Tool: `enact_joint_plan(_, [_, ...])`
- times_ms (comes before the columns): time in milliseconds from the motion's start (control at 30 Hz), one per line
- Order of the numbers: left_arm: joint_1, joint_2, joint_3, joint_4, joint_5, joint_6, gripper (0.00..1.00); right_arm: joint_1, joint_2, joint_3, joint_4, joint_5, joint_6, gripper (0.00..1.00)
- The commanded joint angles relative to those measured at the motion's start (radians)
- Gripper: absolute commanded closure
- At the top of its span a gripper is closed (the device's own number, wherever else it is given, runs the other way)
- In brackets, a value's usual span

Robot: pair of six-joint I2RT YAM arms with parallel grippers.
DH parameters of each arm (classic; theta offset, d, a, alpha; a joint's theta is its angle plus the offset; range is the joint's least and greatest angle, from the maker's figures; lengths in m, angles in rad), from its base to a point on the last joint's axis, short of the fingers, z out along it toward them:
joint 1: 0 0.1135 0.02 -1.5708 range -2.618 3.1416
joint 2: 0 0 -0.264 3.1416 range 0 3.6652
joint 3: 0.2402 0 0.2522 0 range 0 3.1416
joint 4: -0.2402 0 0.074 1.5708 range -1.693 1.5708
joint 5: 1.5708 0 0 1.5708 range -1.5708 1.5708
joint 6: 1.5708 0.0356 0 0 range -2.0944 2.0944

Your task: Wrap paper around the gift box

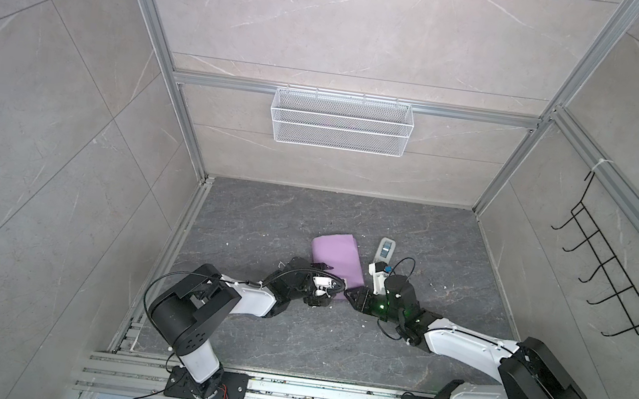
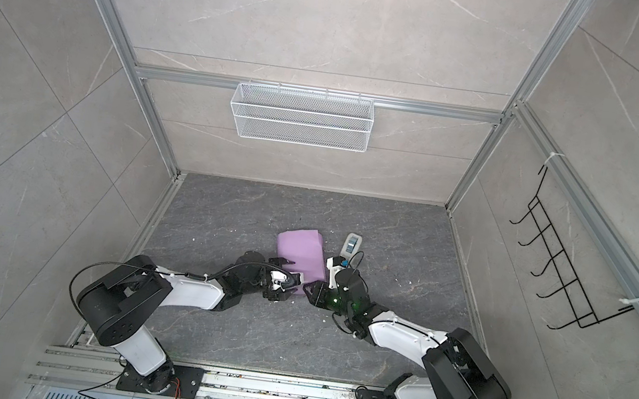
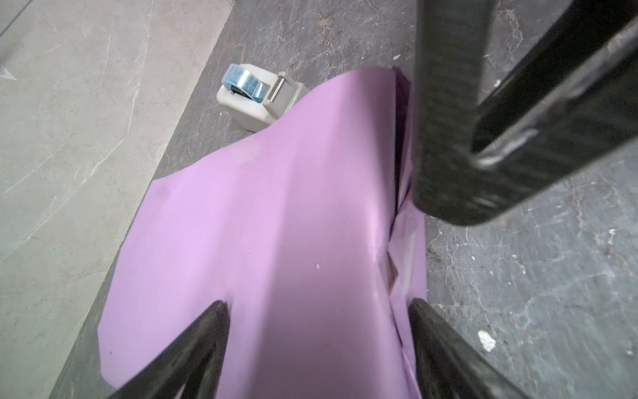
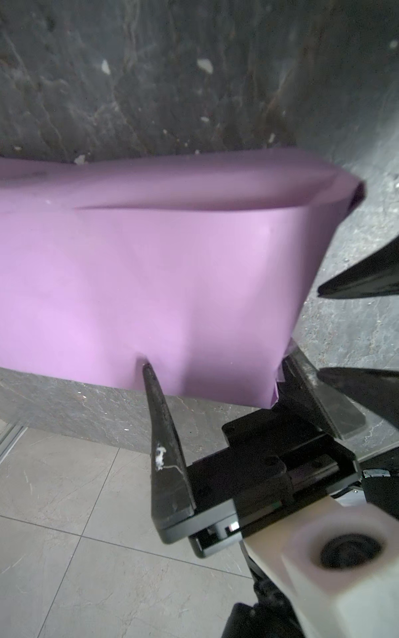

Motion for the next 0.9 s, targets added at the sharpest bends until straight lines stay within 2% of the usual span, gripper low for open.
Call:
enact_joint_plan(0, [0.005,0.004,0.009,-0.059,0.033,-0.021,0.18,0.012,0.022,0.014,-0.008,-0.028,-0.032,0.76])
enact_joint_plan(133, [0.005,0.001,0.008,-0.059,0.031,-0.021,0.18,0.027,0.057,0.042,0.009,-0.007,-0.033,0.89])
enact_joint_plan(267, [0.005,0.004,0.011,-0.059,0.034,-0.022,0.18,0.040,0.095,0.075,0.019,0.009,-0.034,0.95])
enact_joint_plan(667, [0.005,0.004,0.011,-0.060,0.032,-0.024,0.18,0.040,0.144,0.125,0.050,0.025,-0.031,0.98])
enact_joint_plan(867, [0.005,0.003,0.010,-0.061,0.032,-0.024,0.18,0.040,0.151,0.131,0.106,-0.006,-0.002,0.98])
